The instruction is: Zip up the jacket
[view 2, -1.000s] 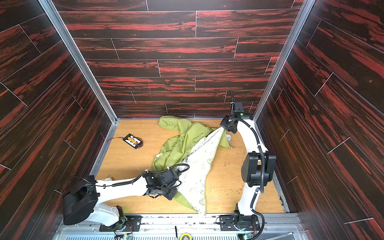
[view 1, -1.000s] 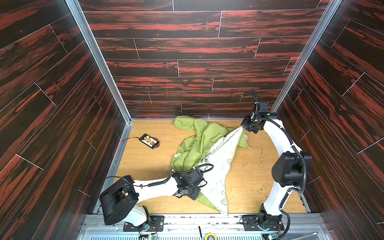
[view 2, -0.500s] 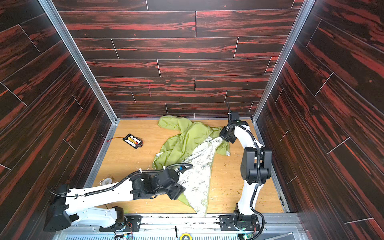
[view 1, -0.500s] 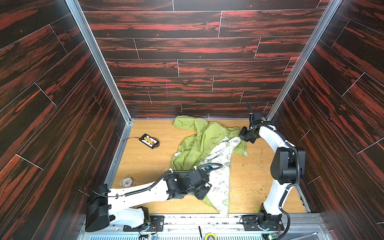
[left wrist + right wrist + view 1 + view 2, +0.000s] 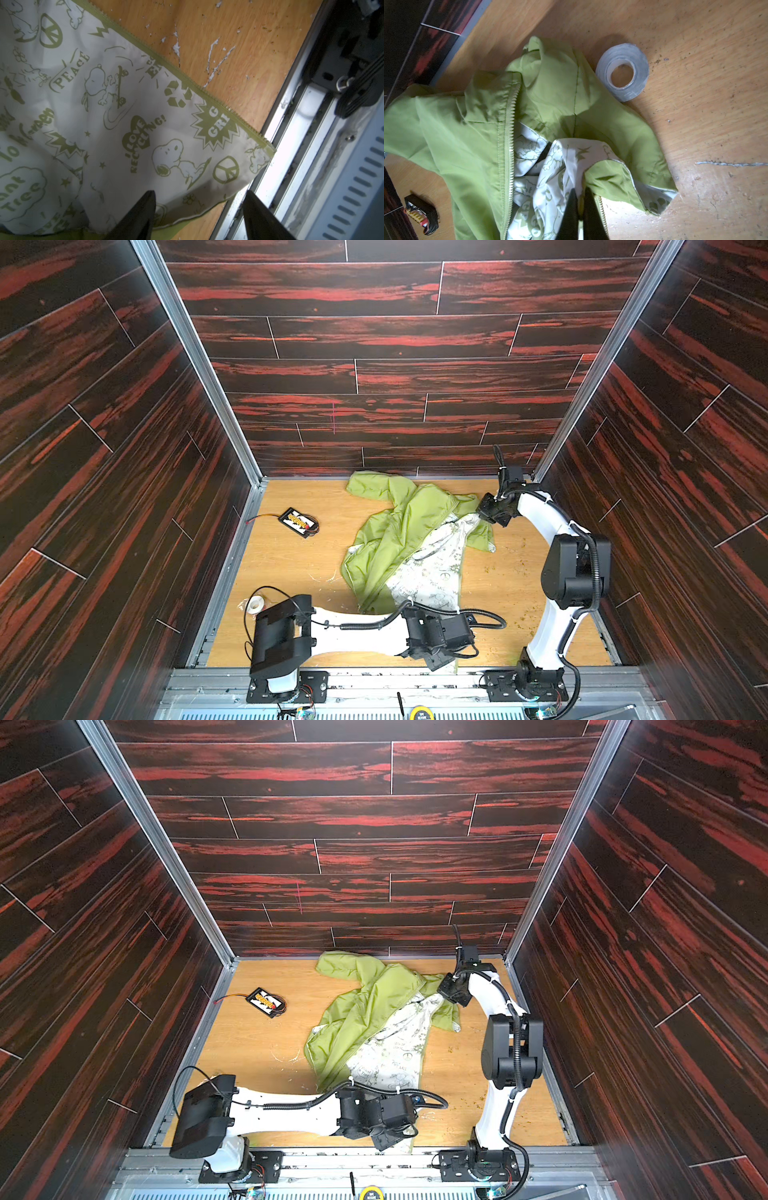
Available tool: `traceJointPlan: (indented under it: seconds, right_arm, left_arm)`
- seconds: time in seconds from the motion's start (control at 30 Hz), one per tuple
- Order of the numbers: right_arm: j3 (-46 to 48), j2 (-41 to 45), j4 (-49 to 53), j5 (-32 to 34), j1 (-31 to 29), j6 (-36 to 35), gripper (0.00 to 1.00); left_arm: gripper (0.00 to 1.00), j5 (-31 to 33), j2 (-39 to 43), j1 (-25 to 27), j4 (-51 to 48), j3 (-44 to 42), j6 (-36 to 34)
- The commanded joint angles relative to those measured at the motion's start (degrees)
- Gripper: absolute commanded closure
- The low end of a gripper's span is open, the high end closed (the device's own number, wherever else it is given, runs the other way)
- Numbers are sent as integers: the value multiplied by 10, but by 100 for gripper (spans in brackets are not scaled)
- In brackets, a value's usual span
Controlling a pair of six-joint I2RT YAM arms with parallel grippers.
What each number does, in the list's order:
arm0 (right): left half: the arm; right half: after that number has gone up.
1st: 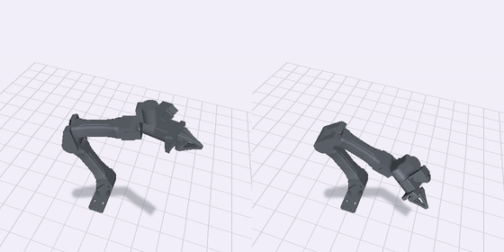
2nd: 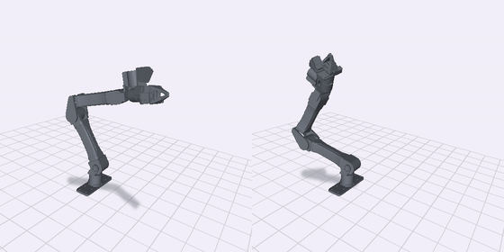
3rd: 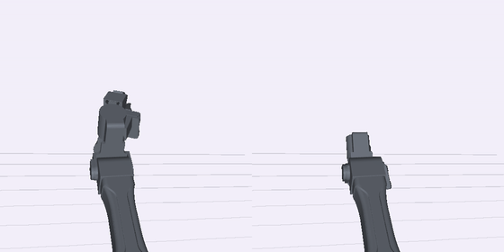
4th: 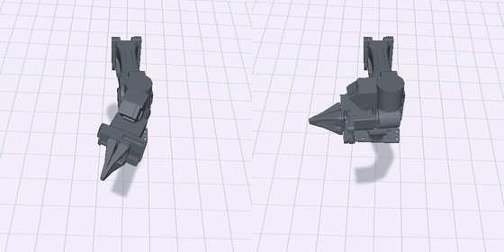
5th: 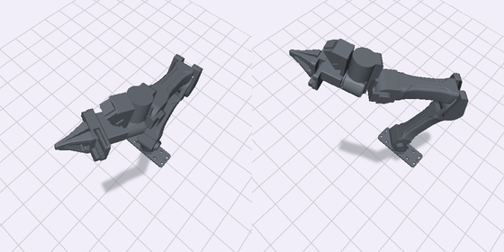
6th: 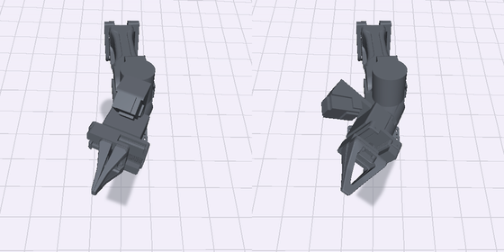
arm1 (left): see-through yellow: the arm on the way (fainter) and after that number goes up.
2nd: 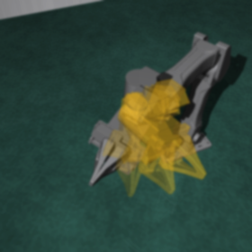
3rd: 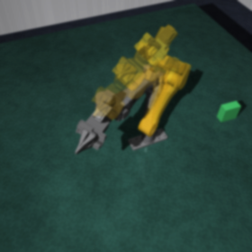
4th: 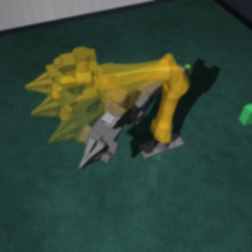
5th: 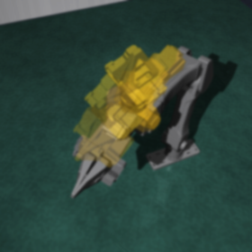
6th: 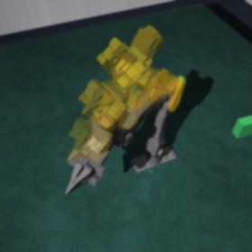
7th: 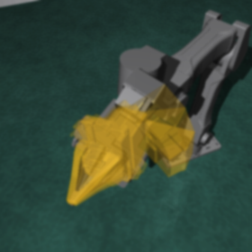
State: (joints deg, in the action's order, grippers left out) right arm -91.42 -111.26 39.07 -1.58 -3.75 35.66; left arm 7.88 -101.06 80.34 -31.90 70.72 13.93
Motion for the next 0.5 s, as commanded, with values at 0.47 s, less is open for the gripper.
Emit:
traceJointPlan:
  seconds: [0.47]
  right_arm:
    - [55,74,-22,-65,26,-5,100]
  left_arm:
    - [29,-68,-89,-1,10,65,65]
